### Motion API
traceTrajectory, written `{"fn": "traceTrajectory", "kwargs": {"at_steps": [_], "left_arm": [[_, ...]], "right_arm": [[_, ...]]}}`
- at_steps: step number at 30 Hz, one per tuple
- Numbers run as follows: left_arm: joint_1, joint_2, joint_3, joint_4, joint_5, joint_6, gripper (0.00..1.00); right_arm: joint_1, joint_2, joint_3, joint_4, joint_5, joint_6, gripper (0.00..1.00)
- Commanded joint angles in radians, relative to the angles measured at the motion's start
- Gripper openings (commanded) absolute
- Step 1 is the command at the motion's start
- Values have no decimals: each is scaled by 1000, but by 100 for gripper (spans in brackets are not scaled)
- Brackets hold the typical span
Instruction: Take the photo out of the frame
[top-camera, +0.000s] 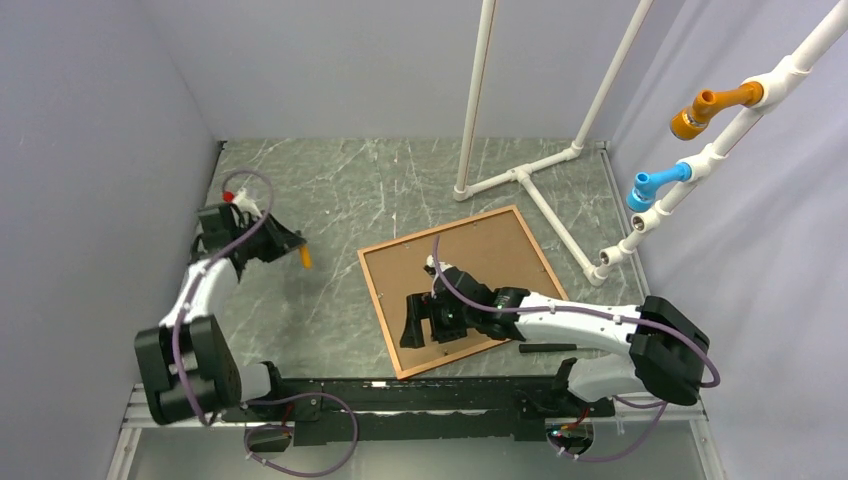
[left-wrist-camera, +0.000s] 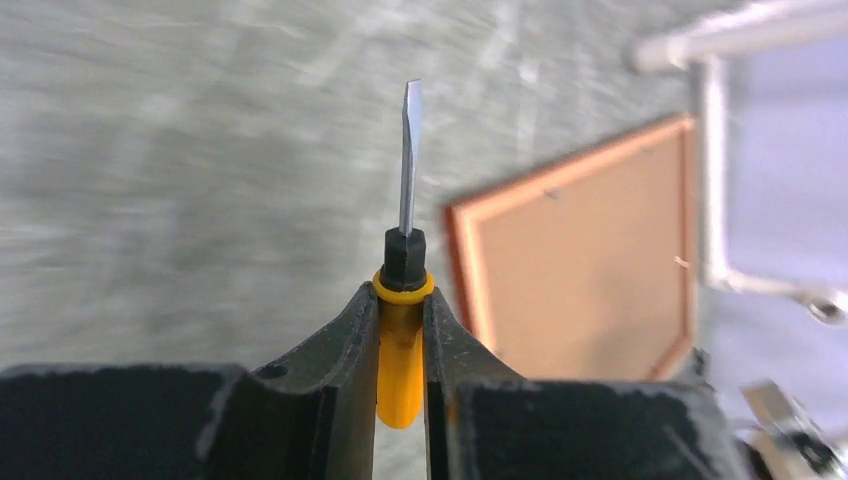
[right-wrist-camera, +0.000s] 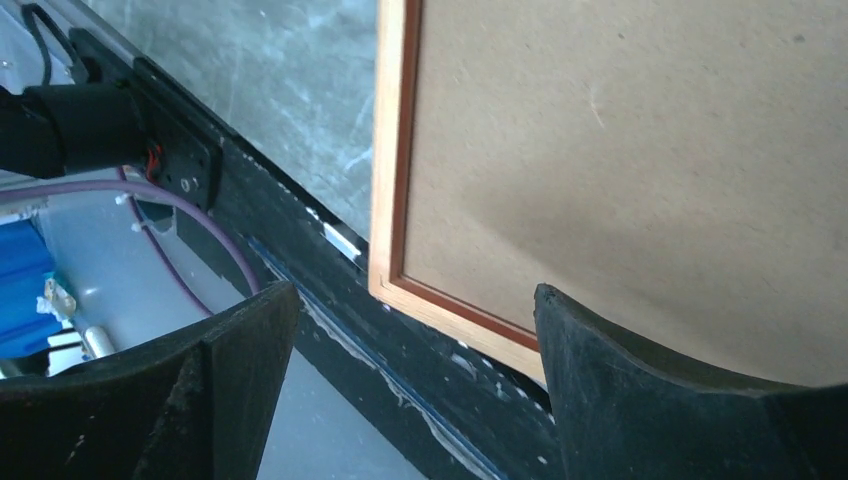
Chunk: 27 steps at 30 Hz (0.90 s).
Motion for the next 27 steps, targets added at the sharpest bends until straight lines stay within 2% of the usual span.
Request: {"fn": "traceTrajectory", "kwargs": {"at_steps": [1, 2, 5, 9, 11, 14, 17, 20, 22, 24, 27], "left_arm": [[-155, -187, -242, 441, 268, -438, 0], [-222, -237, -304, 567, 255, -587, 0], [-435, -380, -439, 777, 102, -794, 0], [-662, -482, -531, 861, -99, -910, 0], [-764, -496, -562, 886, -175, -948, 0], [-887, -477, -627, 1022, -284, -1024, 0], [-965, -433, -691, 1186, -381, -1089, 0], [-1020, -381, -730, 1343, -452, -1127, 0], [-1054, -341, -737, 1410, -481, -1146, 0], [-1083, -308, -733, 1452, -502, -1157, 0], [-1113, -265, -732, 1502, -523, -1177, 0]], "right_arm": [[49, 5, 28, 163, 121, 38, 87], [55, 1, 21, 176, 118, 29, 86], [61, -33, -16, 235, 102, 16, 79], [66, -135, -98, 345, 140, 32, 80], [66, -219, -142, 398, 168, 38, 83], [66, -285, -202, 489, 171, 8, 88], [70, -284, -216, 496, 171, 16, 96], [70, -253, -202, 493, 151, 11, 96], [74, -257, -218, 548, 132, 5, 93], [76, -277, -246, 627, 125, 1, 86], [76, -301, -221, 576, 170, -30, 76]]}}
